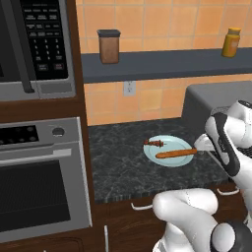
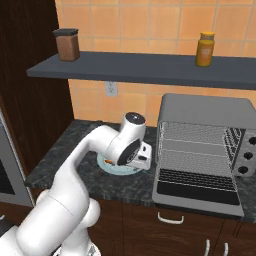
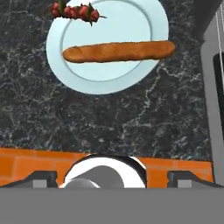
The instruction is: Pick up the kebab skewer and baguette bread, and place them inside the toaster oven. Close the toaster oven door and start by setting the timer.
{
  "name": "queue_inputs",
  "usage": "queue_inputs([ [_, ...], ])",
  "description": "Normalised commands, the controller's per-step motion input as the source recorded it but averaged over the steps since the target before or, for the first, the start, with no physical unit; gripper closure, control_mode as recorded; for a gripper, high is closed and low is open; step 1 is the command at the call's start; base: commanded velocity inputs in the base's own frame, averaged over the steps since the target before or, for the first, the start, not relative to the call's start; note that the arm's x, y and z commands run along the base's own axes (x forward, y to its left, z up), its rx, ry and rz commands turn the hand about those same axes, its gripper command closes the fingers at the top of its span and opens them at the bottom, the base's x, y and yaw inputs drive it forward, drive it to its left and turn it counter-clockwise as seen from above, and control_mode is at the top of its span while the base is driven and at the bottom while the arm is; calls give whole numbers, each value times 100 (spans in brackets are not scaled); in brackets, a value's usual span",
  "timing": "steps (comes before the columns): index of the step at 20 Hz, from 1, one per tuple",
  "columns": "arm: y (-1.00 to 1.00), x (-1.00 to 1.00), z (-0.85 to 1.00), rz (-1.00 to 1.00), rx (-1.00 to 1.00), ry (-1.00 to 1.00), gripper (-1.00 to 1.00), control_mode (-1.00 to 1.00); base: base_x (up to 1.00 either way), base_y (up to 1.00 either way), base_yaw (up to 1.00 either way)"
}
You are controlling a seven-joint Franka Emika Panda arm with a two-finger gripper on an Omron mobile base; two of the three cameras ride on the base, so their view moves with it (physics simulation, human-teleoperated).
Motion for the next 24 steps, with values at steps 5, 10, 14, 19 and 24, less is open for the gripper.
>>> queue_inputs([
  [5, 86, 50, 0, -34, -2, 0, -100, -100, 0, 0, 0],
  [10, 32, 56, -4, -49, 0, 0, -100, -100, 0, 0, 0],
  [14, 1, 58, -12, -54, 0, 0, -100, -100, 0, 0, 0],
  [19, -1, 23, -15, -46, 0, 3, -100, -100, 0, 0, 0],
  [24, -12, 10, -26, -23, 0, 9, -100, -100, 0, 0, 0],
])
